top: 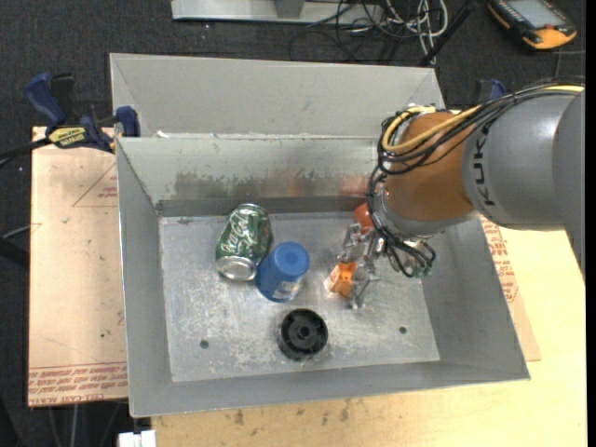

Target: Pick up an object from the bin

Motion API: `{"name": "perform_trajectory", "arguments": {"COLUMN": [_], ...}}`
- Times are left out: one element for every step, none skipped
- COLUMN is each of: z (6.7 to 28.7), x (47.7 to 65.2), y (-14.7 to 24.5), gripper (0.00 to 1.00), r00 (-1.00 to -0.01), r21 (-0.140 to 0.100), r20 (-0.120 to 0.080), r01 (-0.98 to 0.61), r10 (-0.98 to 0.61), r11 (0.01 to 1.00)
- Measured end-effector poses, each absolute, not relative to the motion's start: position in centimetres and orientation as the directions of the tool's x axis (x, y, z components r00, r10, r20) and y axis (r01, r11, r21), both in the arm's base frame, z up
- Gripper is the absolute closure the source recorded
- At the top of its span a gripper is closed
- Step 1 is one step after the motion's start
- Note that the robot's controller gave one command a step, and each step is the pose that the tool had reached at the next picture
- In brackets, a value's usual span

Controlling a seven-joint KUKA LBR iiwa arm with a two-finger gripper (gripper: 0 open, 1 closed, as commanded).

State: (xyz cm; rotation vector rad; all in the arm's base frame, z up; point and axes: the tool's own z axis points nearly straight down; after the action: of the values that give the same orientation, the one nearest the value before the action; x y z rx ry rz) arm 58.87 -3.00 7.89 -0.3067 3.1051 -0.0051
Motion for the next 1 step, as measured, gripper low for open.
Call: {"name": "perform_trajectory", "arguments": {"z": [8.27], "x": [58.73], "y": [-2.97], "gripper": [1.0], "r00": [-0.98], "r21": [-0.004], "r20": [-0.016], "r01": [-0.196], "r10": [-0.196], "r11": [0.981]}}
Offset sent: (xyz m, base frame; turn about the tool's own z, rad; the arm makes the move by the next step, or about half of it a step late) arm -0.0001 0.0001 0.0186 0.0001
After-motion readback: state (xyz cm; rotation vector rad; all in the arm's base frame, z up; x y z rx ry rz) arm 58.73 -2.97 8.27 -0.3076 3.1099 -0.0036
